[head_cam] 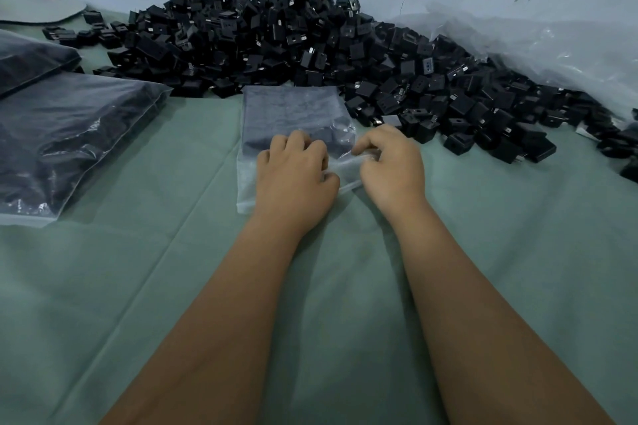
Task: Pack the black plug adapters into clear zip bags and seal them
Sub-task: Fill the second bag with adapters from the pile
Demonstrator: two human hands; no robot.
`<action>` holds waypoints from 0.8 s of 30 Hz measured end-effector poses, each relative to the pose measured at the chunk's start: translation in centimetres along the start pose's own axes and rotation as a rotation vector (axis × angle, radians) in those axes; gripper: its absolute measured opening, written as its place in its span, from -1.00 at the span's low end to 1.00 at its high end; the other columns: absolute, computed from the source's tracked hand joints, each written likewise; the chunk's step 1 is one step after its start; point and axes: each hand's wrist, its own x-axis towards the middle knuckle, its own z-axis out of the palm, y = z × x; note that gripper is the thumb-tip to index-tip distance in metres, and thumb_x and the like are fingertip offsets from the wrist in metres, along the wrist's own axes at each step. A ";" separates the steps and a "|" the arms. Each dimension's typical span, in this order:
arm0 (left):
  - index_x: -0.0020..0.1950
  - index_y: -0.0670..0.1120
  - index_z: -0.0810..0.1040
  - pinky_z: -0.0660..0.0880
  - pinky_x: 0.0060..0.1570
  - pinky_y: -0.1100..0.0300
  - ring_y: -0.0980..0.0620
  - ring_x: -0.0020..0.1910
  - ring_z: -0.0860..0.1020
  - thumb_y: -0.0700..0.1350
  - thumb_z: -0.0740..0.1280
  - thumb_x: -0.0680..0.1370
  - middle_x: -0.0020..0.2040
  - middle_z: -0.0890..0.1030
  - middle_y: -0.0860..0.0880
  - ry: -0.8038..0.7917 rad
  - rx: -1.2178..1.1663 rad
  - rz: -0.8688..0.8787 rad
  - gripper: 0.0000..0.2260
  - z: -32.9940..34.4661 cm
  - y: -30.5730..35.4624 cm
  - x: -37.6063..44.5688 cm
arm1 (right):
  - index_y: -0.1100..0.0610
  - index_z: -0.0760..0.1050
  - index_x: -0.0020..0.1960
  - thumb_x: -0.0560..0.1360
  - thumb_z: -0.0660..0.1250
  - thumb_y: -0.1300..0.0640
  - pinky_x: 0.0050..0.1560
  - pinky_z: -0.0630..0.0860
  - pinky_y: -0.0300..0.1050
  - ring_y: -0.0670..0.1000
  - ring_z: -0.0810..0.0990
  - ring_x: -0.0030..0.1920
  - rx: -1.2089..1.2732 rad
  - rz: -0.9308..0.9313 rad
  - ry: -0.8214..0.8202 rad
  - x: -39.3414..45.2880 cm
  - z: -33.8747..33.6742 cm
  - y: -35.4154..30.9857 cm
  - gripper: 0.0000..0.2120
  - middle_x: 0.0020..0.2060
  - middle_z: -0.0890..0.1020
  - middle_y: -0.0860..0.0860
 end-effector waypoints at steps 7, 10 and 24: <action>-0.13 -0.02 0.37 0.18 -0.05 0.13 0.02 -0.06 0.26 -0.04 0.28 0.50 -0.07 0.37 0.06 -0.007 -0.022 0.032 -0.90 -0.1 0.0 0.0 | -0.06 0.59 -0.10 0.31 0.19 0.24 -0.01 0.55 -0.01 -0.07 0.56 -0.08 -0.005 0.140 -0.122 0.1 0.1 0.3 -0.68 -0.12 0.62 -0.15; -0.11 -0.03 0.38 0.19 -0.04 0.13 0.01 -0.06 0.26 -0.04 0.27 0.51 -0.06 0.38 0.05 -0.040 -0.018 0.022 -0.90 -0.1 0.0 0.0 | 0.00 0.62 -0.04 0.27 0.17 0.12 0.04 0.50 -0.16 -0.10 0.58 -0.01 0.350 0.192 -0.173 0.2 -0.4 0.2 -0.65 -0.08 0.65 -0.10; -0.22 0.01 0.42 0.19 -0.10 0.09 -0.02 -0.10 0.38 0.17 0.07 0.58 -0.24 0.42 0.10 -0.036 -0.097 0.002 -0.67 -1.2 0.6 -0.3 | 0.05 0.63 -0.08 0.45 0.13 -0.18 0.04 0.36 -0.21 -0.21 0.55 0.05 0.441 0.290 -0.243 0.4 -0.8 0.3 -0.60 -0.03 0.66 -0.10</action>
